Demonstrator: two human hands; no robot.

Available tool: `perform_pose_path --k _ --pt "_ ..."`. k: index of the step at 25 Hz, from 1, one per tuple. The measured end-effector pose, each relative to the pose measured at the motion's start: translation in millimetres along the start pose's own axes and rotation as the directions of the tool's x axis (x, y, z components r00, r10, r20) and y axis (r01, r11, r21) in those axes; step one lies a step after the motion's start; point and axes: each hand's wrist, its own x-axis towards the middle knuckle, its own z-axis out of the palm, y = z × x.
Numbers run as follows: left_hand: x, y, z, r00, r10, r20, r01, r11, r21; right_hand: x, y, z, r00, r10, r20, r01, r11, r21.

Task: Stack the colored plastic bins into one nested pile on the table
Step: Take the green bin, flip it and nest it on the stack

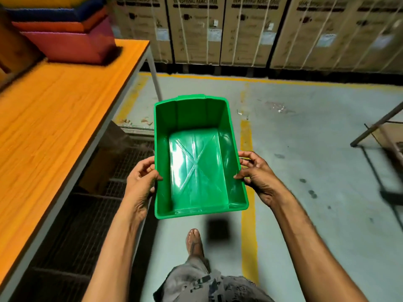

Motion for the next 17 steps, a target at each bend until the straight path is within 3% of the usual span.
perform_pose_path --k 4,10,17 --pt "92 29 38 1.000 -0.005 0.017 0.005 1.000 -0.006 72 -32 11 0.995 -0.040 -0.096 0.037 0.999 -0.030" --pt "210 95 85 0.999 0.027 0.037 -0.029 0.999 0.043 187 -102 21 0.987 -0.093 -0.132 0.090 0.996 -0.029" --pt "316 133 146 0.967 0.247 0.066 -0.255 0.954 0.158 321 -158 -3 0.982 -0.159 -0.097 0.157 0.987 -0.032"
